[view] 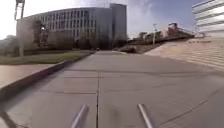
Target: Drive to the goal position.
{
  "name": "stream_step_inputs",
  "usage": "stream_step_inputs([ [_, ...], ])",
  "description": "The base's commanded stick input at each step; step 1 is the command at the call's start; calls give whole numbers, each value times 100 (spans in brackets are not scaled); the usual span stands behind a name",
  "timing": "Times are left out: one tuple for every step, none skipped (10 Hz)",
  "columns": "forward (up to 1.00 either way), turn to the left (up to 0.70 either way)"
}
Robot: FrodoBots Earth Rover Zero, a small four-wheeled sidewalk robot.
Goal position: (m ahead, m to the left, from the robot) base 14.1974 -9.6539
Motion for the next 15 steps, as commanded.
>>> stream_step_inputs([
  [70,-14],
  [70,-10],
  [70,-1],
  [70,0],
  [70,0],
  [70,0],
  [70,0],
  [70,0],
  [70,0],
  [70,0],
  [70,0],
  [70,-5],
  [70,-14],
  [70,-14],
  [70,-14],
])
